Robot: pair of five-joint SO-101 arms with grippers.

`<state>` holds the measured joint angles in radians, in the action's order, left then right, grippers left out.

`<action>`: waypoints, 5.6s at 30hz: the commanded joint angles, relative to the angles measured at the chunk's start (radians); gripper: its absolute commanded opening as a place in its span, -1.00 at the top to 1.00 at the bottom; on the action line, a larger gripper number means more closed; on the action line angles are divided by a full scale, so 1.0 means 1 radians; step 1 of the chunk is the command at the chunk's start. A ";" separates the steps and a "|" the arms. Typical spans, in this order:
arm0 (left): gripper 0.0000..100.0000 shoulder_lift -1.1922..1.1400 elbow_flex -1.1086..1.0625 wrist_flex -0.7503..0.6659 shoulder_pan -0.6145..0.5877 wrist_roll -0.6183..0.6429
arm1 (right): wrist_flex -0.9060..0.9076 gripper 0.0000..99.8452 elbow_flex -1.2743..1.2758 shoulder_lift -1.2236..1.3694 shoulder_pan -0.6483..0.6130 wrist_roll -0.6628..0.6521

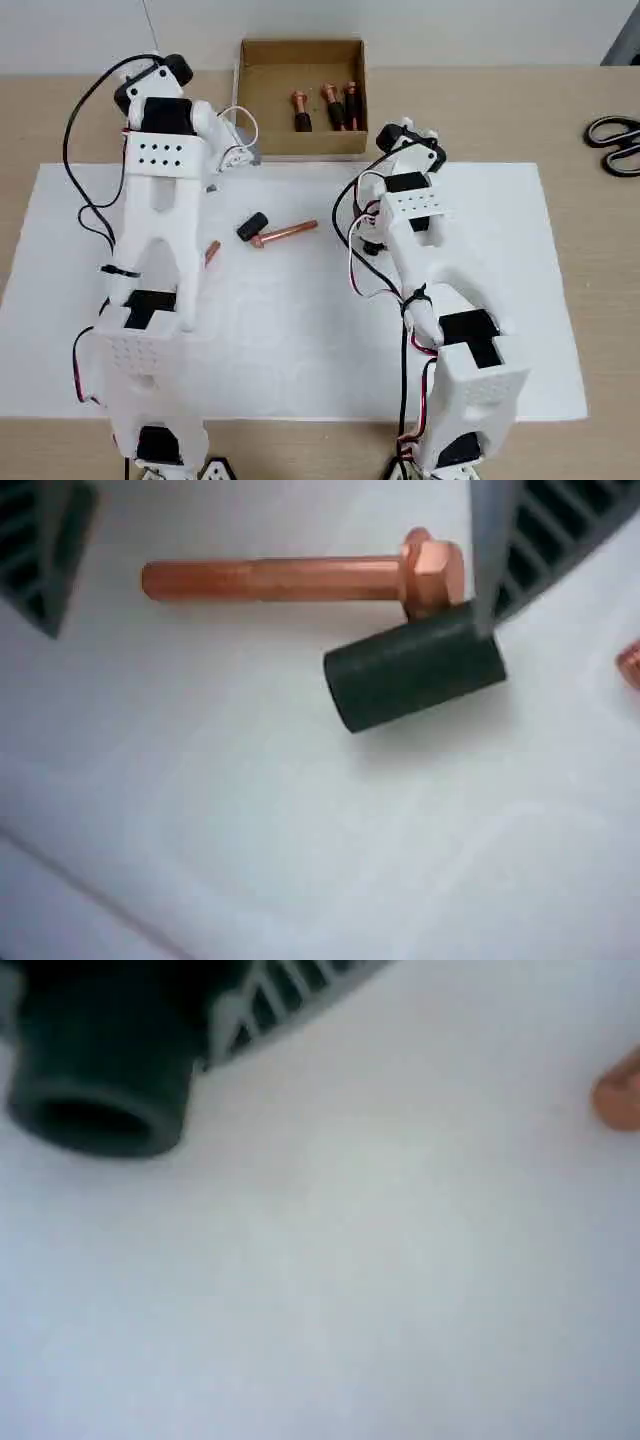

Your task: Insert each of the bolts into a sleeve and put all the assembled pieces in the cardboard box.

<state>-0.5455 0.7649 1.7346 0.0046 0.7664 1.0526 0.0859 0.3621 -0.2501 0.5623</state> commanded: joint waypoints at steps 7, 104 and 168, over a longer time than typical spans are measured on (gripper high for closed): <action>0.50 0.184 -0.150 0.020 -0.103 -0.269 | 0.056 0.99 -0.063 -0.130 0.082 -0.043; 0.56 0.299 -0.918 -0.043 0.163 -2.246 | 0.108 0.99 -0.092 -0.268 -0.053 -0.149; 0.53 1.105 -1.521 -0.008 0.170 0.585 | -0.176 0.99 -0.130 -0.185 -0.010 -0.272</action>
<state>0.5531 -0.6851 1.7331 0.1703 1.3449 0.8991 0.0092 0.1918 -0.2486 0.3000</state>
